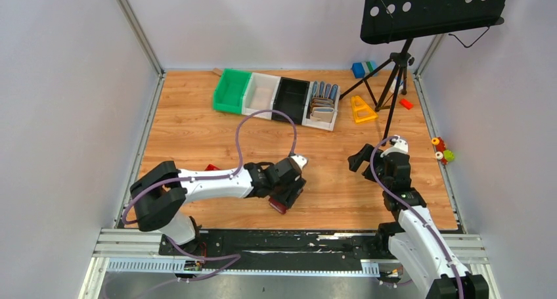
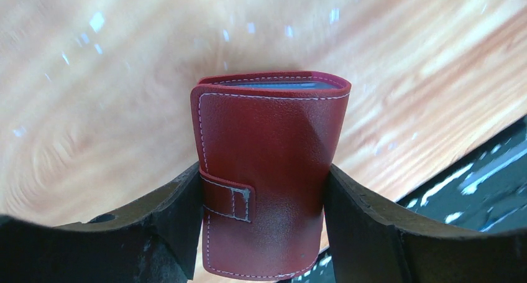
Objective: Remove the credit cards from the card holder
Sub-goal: Pick up the card holder from the corner of the board, then place the card holder at the center of the board, then open the card holder at the center of the board.
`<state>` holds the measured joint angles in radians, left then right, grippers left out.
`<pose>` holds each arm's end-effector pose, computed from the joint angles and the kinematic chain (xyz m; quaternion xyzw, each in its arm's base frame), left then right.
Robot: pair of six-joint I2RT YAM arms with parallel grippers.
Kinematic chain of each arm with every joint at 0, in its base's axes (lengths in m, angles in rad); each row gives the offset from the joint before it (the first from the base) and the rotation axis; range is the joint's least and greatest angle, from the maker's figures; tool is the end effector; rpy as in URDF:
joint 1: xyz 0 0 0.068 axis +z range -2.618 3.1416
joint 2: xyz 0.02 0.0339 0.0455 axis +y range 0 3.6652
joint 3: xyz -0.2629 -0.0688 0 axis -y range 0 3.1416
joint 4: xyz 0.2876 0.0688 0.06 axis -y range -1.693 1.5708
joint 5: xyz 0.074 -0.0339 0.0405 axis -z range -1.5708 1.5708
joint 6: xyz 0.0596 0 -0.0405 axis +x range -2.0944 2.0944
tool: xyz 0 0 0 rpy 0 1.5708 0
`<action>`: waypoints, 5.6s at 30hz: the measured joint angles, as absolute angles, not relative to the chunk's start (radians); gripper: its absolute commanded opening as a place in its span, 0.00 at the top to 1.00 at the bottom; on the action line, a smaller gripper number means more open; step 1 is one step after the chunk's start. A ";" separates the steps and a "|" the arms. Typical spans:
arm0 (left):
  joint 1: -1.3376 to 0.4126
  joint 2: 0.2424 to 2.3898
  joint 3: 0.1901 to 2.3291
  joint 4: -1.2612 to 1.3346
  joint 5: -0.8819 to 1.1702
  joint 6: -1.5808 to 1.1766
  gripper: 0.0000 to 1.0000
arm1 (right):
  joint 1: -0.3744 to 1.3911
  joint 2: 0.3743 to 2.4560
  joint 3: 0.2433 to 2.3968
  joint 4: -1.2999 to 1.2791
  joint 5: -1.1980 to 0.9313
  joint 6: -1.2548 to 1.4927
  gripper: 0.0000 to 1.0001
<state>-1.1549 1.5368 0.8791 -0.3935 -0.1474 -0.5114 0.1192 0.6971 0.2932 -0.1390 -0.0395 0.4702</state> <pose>0.1459 -0.3087 0.1325 0.2868 0.9203 -0.1417 0.2250 0.2190 0.0286 0.1554 0.1425 0.8590 0.1592 0.4653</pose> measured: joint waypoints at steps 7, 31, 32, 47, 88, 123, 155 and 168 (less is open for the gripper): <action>-0.994 1.569 0.955 -0.244 0.048 -0.471 0.33 | 0.119 0.736 0.280 -0.042 -0.212 0.467 0.03; -0.715 1.446 0.653 0.581 0.459 -1.147 0.31 | 0.662 0.809 0.446 0.098 -0.317 0.577 0.20; -0.715 1.433 0.648 0.588 0.443 -1.161 0.31 | 0.674 0.834 0.462 0.095 -0.287 0.575 0.22; -0.715 1.328 0.645 0.460 0.327 -1.136 0.00 | 0.751 0.986 0.551 0.031 -0.083 0.599 0.80; -0.574 1.106 0.585 -0.130 0.172 -0.642 0.37 | 0.700 1.289 0.870 -0.398 0.149 0.339 0.41; -0.646 1.641 0.791 0.144 0.254 -0.519 0.42 | 0.648 1.388 0.828 -0.362 -0.049 0.321 0.34; -0.663 1.796 0.953 0.047 0.228 -0.467 0.51 | 0.745 1.683 1.001 -0.393 0.270 0.482 0.55; -0.662 1.818 0.900 0.206 0.381 -0.518 0.49 | 0.683 1.649 0.931 -0.303 0.119 0.506 0.72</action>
<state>-0.6621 1.8175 0.9005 0.2062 0.3809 -0.5179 0.6827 1.6485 0.9310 -0.3035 0.1192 0.5056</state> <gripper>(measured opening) 0.561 0.384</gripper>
